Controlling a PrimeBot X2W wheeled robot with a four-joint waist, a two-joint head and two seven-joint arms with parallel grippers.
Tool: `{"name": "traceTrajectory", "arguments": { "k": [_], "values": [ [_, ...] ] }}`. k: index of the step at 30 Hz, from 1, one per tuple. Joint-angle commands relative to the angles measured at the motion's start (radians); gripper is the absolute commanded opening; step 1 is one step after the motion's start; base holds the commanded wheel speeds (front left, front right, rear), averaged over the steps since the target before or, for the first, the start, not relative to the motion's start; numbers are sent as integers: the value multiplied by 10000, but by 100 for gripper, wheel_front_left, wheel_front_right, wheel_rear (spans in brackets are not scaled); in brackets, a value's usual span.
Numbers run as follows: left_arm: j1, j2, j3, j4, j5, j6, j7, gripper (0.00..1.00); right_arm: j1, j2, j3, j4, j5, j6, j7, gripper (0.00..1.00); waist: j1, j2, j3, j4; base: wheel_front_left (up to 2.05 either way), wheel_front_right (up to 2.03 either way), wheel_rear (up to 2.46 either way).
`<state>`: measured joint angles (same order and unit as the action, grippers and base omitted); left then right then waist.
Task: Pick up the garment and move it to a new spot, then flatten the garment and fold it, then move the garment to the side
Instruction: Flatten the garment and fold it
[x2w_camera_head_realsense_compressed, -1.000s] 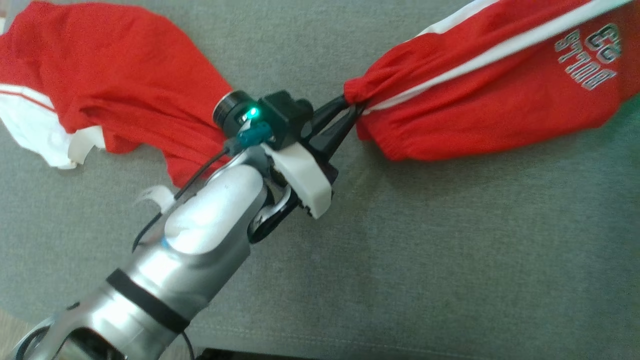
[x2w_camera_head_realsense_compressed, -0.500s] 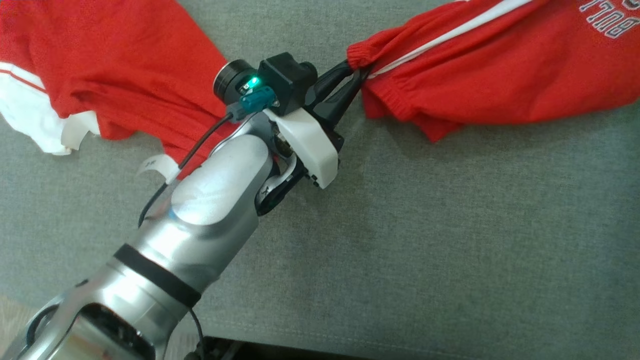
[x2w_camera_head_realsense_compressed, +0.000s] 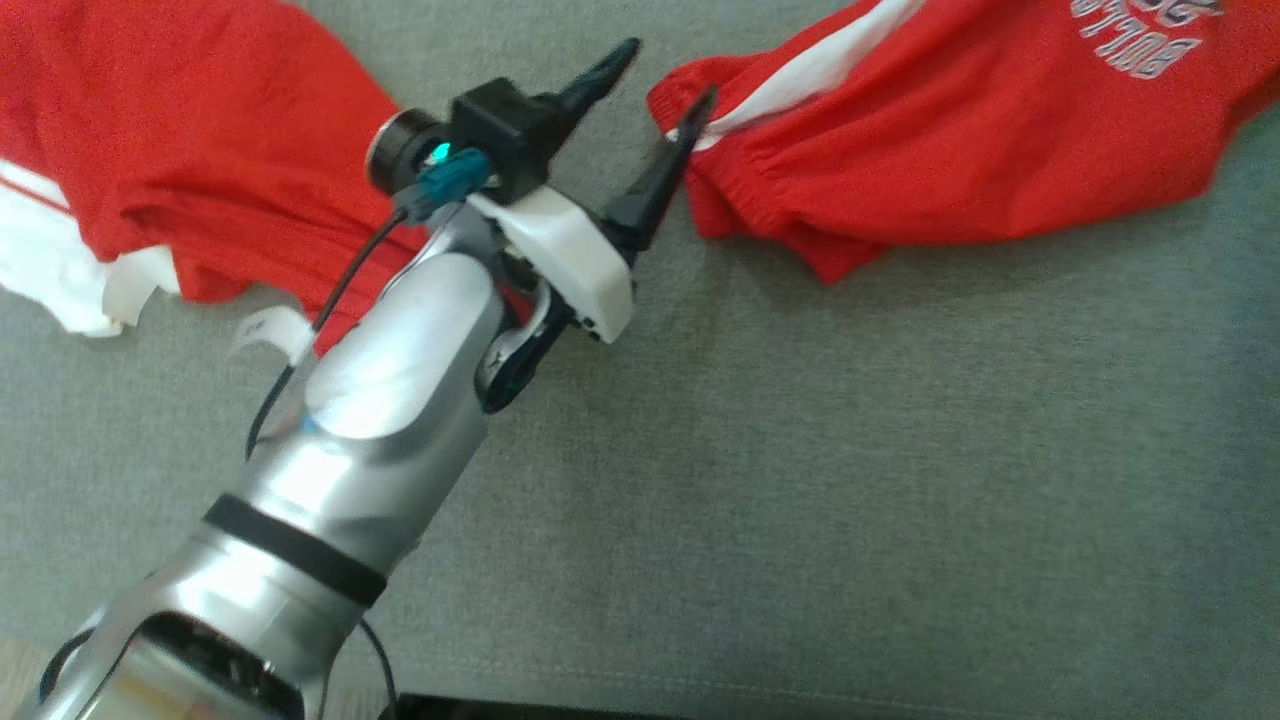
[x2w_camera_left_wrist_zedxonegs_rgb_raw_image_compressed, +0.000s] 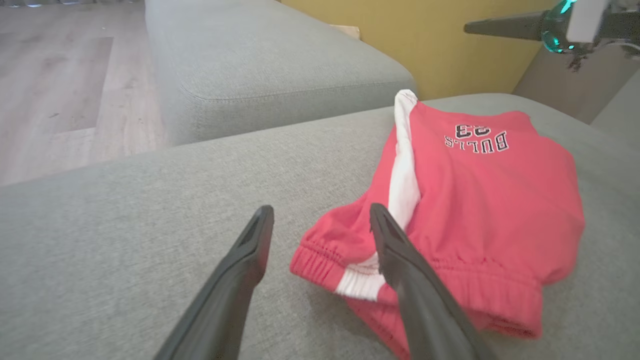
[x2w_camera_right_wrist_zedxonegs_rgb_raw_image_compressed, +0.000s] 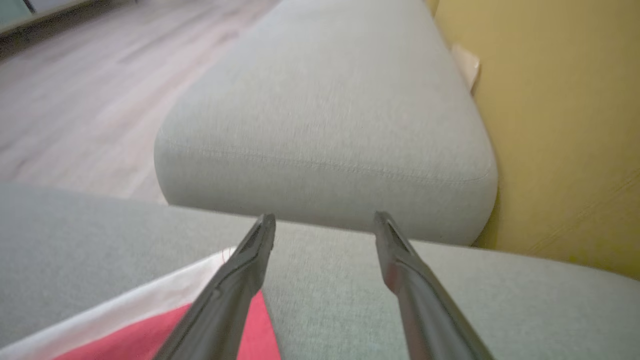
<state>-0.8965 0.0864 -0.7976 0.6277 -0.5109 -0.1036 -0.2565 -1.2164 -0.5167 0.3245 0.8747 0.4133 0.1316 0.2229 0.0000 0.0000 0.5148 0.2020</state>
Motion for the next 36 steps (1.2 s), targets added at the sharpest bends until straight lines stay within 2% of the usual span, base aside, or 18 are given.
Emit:
{"name": "traceTrajectory", "arguments": {
  "k": [1, 9, 16, 22, 25, 30, 36],
  "values": [
    [97, 335, 481, -313, 99, 106, -52, 100, 262, 59, -141, -280, 198, -9, -440, 100, 0, 0, -348, -232, 0, 0, 0],
    [1119, 677, 1562, -881, 229, 363, -52, 100, 1756, 571, -263, -1052, 1233, -9, -2036, 100, 0, 0, -1267, -909, 0, 0, 0],
    [2459, 845, 2962, -2271, 528, 696, -52, 100, 3629, 1398, -498, -2244, 1808, -9, -3306, 100, 0, 0, -2143, -1656, 0, 0, 0],
    [3887, 681, 4019, -3476, 947, 724, -53, 100, 5434, 2214, -1087, -3150, 1373, -9, -4152, 100, 0, 0, -2767, -2121, 0, 0, 0],
    [4842, 429, 4628, -3997, 1269, 654, -53, 100, 6673, 2866, -1602, -3786, 655, -9, -4443, 100, 0, 0, -3069, -2359, 0, 0, 0],
    [5978, 74, 5367, -4344, 1653, 551, -53, 100, 8143, 3834, -2240, -4663, -225, -9, -4576, 100, 0, 0, -3321, -2561, 0, 0, 0],
    [6875, -261, 6047, -4679, 1884, 370, -53, 100, 9275, 4485, -2683, -5418, -621, -9, -4402, 100, 0, 0, -3401, -2601, 0, 0, 0]
  ]
}}
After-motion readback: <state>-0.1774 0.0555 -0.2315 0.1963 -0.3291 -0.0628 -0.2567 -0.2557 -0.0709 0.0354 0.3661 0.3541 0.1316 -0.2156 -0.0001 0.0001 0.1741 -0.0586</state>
